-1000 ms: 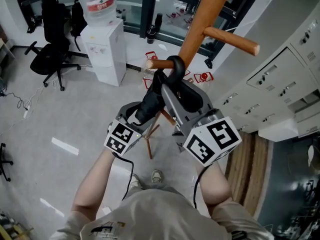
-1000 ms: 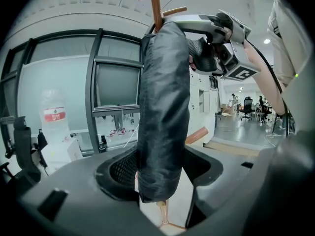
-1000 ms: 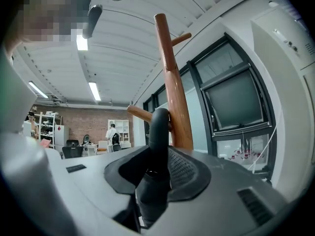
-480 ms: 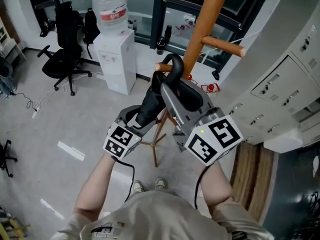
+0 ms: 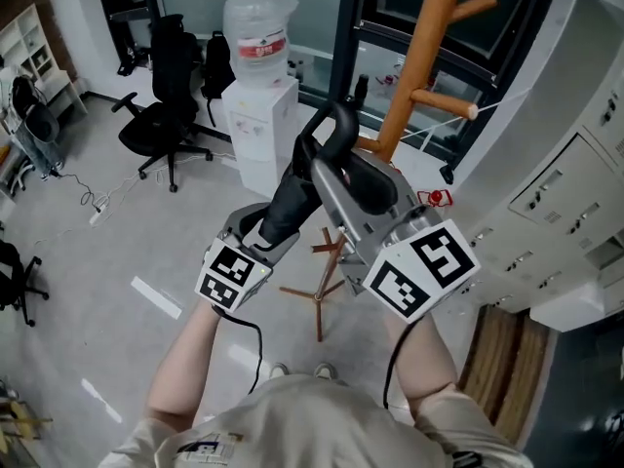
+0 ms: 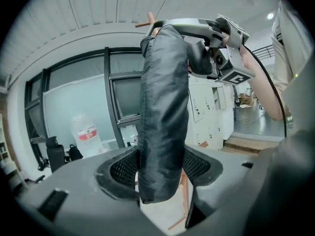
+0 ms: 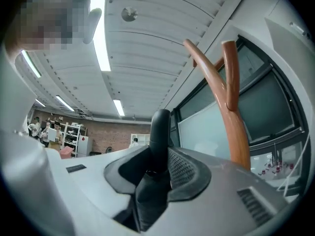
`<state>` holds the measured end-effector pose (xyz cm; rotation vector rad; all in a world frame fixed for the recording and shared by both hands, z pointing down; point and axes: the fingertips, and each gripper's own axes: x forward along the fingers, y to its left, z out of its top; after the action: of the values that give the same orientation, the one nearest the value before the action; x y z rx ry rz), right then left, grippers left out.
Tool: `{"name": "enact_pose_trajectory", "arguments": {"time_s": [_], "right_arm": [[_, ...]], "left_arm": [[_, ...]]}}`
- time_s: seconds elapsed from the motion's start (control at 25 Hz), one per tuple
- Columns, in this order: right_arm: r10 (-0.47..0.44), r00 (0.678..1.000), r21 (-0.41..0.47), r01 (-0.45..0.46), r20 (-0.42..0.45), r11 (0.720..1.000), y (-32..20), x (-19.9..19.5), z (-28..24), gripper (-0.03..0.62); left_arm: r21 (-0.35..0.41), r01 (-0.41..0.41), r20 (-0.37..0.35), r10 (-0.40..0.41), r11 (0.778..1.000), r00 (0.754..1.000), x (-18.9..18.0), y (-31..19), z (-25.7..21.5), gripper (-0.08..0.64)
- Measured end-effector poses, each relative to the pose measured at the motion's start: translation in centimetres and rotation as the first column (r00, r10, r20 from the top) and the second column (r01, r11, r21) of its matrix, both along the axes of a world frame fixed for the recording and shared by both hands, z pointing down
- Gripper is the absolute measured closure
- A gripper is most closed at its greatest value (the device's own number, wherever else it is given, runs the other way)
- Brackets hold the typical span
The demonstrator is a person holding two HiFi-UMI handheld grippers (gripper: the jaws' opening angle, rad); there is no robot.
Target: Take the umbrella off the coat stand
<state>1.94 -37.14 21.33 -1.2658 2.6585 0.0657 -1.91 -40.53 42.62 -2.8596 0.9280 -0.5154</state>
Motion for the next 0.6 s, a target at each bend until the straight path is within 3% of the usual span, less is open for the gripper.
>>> {"name": "enact_pose_trajectory", "arguments": {"time_s": [0.6], "right_arm": [[-0.218,0.975,0.11,0.213,0.034,0.971,6.0,-4.4,-3.3,0.48]], "left_arm": [[0.172,0.168,0.036,-0.177,0.971,0.984,-7.0,4.4,-4.5,0.284]]}}
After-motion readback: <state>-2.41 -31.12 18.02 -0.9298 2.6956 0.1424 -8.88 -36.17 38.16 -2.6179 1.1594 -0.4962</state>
